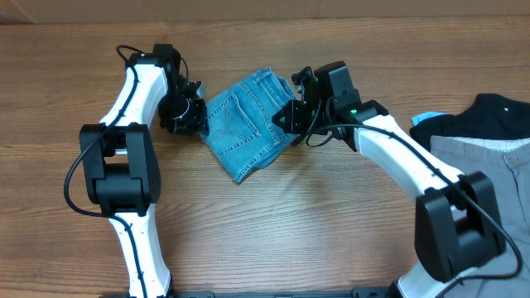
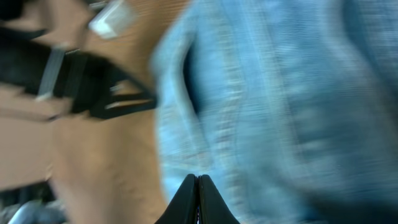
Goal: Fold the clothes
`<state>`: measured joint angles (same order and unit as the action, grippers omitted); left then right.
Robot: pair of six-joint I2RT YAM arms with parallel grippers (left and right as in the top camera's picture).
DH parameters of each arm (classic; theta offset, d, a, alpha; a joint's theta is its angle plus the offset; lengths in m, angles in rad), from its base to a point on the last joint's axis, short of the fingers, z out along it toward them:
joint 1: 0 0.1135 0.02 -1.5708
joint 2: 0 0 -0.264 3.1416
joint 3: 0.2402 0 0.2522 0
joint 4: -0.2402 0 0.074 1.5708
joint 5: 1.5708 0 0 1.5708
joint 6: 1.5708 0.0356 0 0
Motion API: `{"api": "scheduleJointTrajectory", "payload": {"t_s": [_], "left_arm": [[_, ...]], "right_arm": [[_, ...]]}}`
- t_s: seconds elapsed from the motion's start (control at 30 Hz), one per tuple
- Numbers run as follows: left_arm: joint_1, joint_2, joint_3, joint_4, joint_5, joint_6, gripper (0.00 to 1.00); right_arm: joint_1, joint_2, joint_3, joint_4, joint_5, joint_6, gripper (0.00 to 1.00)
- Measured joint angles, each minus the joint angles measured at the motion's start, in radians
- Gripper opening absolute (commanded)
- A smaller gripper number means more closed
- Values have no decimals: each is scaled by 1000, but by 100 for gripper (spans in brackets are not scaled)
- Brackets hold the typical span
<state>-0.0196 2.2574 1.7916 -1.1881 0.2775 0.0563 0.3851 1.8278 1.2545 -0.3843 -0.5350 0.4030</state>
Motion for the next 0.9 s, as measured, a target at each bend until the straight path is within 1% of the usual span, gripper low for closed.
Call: {"api": "scheduleJointTrajectory", "payload": {"t_s": [0.03, 0.13, 0.23, 0.33, 0.47, 0.53, 0.63, 0.73, 0.8, 0.9], "left_arm": [[0, 0, 0, 0, 0, 0, 46], [0, 0, 0, -2, 0, 2, 53], [0, 0, 1, -25, 0, 3, 56], [0, 0, 24, -74, 0, 3, 59], [0, 2, 128, -157, 31, 7, 60], [0, 2, 210, -178, 76, 19, 57], [-7, 2, 315, -151, 163, 48, 48], [-32, 1, 381, -49, 246, 79, 46], [-64, 1, 393, 15, 268, 90, 42], [-125, 5, 391, 76, 279, 116, 30]], "right_arm": [[-7, 24, 0, 18, 19, 11, 4], [-45, 127, 1, 68, 43, 53, 4], [-92, 235, 1, 88, -4, 95, 4], [-126, 256, 4, 87, -67, 120, 4], [-139, 257, 8, 55, -87, 133, 4], [-141, 257, 9, 49, -95, 125, 4], [-143, 257, 9, 45, -105, 110, 4], [-143, 251, 9, 41, -113, 95, 4], [-143, 236, 8, 31, -113, 90, 5], [-144, 191, 7, 23, -109, 88, 6]]}}
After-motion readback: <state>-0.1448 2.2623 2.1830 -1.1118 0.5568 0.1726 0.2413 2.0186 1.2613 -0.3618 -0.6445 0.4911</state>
